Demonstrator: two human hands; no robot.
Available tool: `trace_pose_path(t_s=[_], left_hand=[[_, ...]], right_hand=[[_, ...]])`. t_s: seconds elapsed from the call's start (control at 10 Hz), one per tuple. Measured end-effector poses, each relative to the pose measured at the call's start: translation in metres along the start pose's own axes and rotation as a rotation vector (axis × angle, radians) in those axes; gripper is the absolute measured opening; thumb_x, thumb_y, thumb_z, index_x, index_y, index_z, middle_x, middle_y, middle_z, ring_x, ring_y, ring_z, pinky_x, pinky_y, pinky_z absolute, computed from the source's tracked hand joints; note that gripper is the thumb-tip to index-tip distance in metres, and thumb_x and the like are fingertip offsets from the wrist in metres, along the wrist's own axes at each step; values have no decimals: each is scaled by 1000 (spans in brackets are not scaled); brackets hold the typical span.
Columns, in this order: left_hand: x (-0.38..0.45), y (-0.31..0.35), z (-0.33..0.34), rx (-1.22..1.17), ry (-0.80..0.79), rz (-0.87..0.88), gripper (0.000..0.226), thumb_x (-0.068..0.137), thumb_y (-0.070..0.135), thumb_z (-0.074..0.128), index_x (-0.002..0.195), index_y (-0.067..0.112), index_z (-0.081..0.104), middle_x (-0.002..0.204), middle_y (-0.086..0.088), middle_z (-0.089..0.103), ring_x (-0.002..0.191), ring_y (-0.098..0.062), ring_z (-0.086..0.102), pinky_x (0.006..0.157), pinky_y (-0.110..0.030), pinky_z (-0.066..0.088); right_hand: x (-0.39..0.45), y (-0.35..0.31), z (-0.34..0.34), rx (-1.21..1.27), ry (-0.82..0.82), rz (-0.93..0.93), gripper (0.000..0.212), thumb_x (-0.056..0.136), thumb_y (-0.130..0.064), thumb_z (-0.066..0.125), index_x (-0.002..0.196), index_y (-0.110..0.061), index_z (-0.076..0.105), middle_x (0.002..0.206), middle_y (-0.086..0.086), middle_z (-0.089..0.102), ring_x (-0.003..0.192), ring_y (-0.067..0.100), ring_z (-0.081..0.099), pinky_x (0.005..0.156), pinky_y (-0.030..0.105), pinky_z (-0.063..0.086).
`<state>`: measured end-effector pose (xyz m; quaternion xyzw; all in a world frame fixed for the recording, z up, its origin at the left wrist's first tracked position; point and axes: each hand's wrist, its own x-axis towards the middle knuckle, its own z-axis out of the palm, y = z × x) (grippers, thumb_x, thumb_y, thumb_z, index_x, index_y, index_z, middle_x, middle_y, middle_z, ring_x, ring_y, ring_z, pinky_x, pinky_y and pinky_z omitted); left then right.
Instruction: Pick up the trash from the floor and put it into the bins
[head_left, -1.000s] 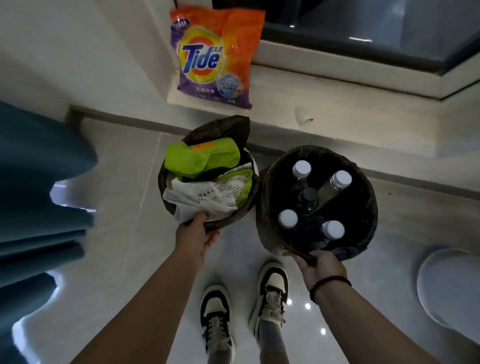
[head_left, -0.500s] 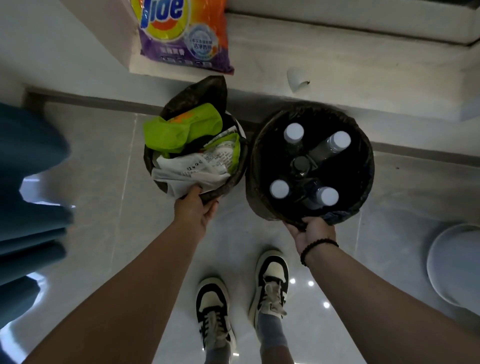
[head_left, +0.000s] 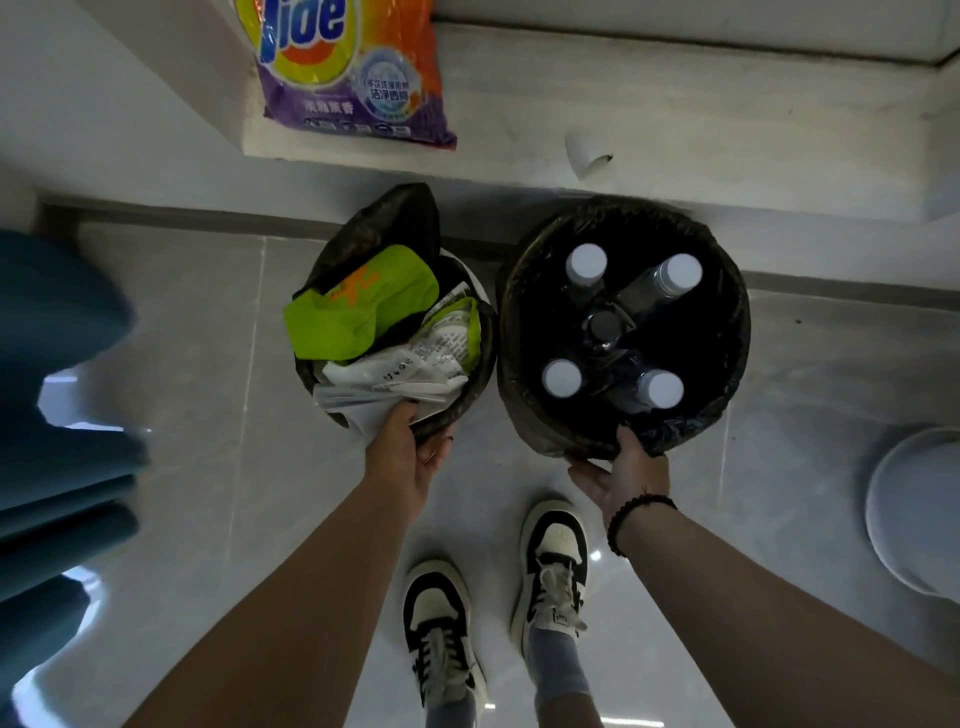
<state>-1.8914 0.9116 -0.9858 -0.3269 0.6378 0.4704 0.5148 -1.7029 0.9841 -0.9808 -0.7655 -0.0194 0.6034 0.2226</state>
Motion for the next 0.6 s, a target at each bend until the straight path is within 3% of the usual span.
trace_pose_path(t_s=[0.2,0.3,0.4,0.5,0.6], left_hand=[[-13,-11,-3,-26,-54,-26,42,94,33,51,124,5,57,111,-13,67,91,-20,68,67,-29,50],[-26,-17,-4,-32,-79,-29,40,94,39,51,126,15,49,122,-15,60,97,-26,66,80,-36,51],[-42,-20,-7,21,-102,-42,30,94,42,52,115,26,39,123,-13,58,104,-30,63,93,-43,47],[-48,-24,-11,112,-114,-67,27,94,43,50,114,26,43,125,-10,59,103,-28,64,90,-42,48],[-55,-25,-14,252,-106,-80,28,94,41,51,116,24,49,125,-7,59,99,-24,64,76,-34,49]], right_hand=[[-7,16,-18,-10,-33,-11,61,92,-41,54,144,-22,29,131,11,49,81,35,71,69,39,57],[-14,27,-24,-8,-15,10,65,91,-47,53,146,-26,25,133,10,47,82,35,71,74,42,57],[-25,39,-27,-34,55,26,60,95,-45,48,147,-24,26,133,12,46,90,38,68,84,47,54],[-36,44,-20,-71,57,55,42,100,-34,41,137,-14,36,127,16,50,97,39,63,88,48,51],[-51,38,-5,-129,17,39,20,101,-23,40,115,-10,44,111,17,57,85,35,62,76,45,50]])
